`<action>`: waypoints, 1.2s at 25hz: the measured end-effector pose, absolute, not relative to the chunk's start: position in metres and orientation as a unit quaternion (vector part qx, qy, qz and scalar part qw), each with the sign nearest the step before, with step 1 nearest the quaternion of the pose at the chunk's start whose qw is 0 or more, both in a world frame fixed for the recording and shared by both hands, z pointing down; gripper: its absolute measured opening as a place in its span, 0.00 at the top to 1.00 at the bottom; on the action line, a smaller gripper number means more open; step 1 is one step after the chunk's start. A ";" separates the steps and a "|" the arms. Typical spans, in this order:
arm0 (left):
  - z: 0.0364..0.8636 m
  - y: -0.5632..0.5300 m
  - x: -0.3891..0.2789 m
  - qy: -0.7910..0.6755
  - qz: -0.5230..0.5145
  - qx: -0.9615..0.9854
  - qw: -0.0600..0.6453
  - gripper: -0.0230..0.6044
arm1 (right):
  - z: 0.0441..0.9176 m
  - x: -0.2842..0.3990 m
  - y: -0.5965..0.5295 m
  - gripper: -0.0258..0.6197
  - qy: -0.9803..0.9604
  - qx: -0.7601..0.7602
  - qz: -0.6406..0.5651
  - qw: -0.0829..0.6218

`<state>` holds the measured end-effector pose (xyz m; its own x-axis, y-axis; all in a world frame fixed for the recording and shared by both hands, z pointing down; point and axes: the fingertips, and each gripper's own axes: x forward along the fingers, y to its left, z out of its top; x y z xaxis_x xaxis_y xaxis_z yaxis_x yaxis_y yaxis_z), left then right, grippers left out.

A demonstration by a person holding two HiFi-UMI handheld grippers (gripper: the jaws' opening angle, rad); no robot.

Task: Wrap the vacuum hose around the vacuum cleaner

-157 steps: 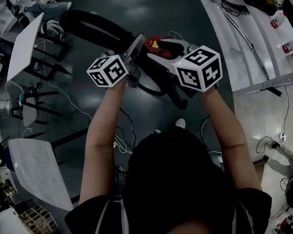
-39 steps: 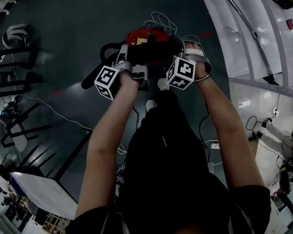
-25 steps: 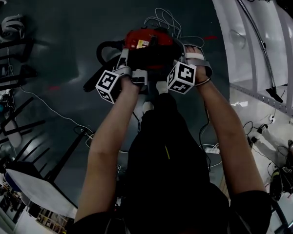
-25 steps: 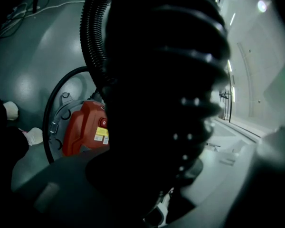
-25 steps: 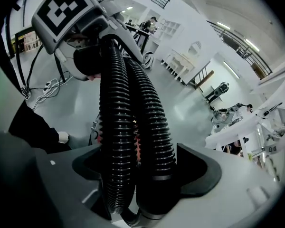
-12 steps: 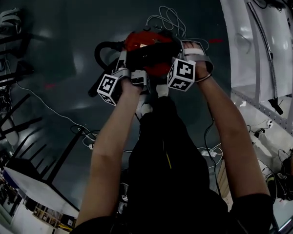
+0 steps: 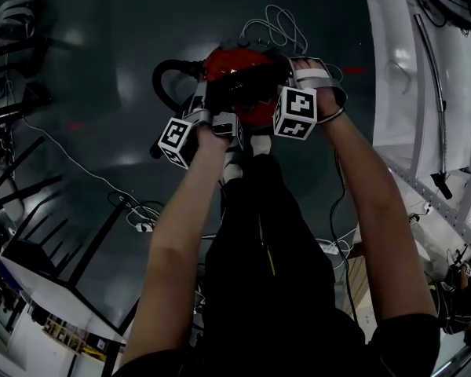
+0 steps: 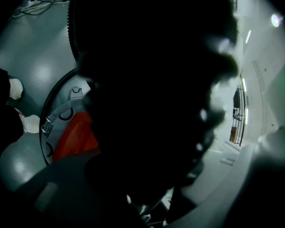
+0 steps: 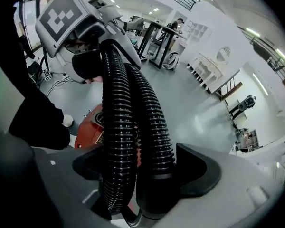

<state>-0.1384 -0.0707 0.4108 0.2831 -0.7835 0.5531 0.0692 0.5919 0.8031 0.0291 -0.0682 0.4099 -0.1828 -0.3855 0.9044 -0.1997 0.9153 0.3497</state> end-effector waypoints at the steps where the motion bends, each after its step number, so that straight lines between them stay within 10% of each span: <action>1: 0.414 -0.069 -0.139 -0.521 -0.296 0.336 0.727 0.63 | 0.412 0.028 -0.068 0.27 -0.766 0.185 -0.079 0.611; 7: 0.424 -0.063 -0.138 -0.501 -0.288 0.369 0.728 0.65 | 0.426 0.019 -0.065 0.28 -0.780 0.146 -0.077 0.603; 15: 0.395 -0.103 -0.148 -0.448 -0.305 0.460 0.703 0.71 | 0.415 -0.005 -0.076 0.69 -0.816 0.144 -0.083 0.554; 30: 0.411 -0.093 -0.160 -0.459 -0.316 0.445 0.701 0.73 | 0.429 -0.016 -0.078 0.69 -0.799 0.126 -0.130 0.574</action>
